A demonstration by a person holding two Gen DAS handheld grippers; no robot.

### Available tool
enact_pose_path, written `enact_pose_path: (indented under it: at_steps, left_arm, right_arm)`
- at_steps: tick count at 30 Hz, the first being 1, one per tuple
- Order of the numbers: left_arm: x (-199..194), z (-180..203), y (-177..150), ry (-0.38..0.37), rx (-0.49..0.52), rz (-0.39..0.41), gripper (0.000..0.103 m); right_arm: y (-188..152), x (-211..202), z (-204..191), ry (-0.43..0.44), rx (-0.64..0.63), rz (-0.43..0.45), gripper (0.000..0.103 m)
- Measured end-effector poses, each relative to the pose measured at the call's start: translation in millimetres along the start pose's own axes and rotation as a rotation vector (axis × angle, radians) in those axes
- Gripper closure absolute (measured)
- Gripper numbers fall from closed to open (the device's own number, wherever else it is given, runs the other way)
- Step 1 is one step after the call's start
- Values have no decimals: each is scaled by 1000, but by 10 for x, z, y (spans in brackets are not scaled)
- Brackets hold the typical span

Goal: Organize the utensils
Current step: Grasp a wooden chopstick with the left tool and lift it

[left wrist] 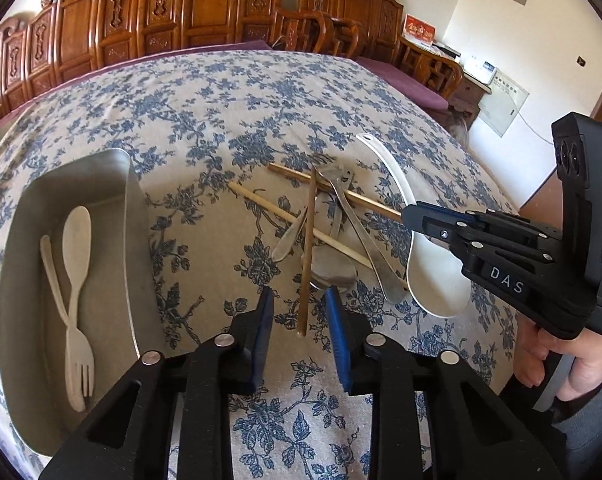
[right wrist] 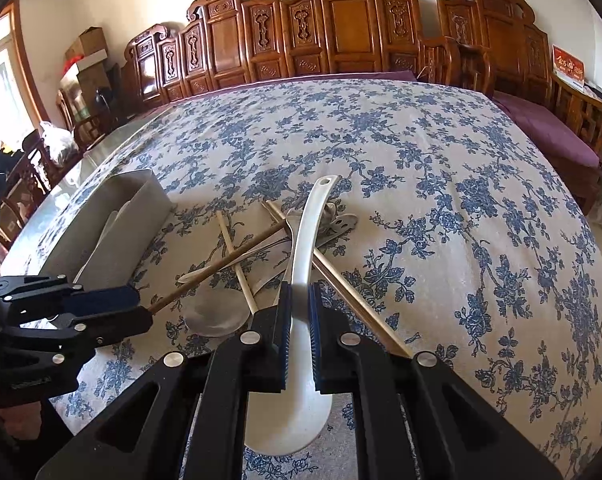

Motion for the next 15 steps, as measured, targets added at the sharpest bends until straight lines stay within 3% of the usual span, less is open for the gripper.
enact_pose_path:
  at_steps: [5,15]
  left_arm:
    - [18,13,-15,-12,-2,-4,98]
    - [-149,-39,35,-1,4,52,99]
  right_arm:
    - [2,3,-9,0,-1,0,93]
    - [25,24,-88,8,-10,4,93]
Point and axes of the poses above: each gripper's, at about its wrist camera, not at the fingertips, and x roughly the way its jaws point, z to its right, y to its top, the point moved 8 cm from there along x, roughly the way its jaws point, and after that the axes turned 4 degrees about y, right-handed, at the moved point
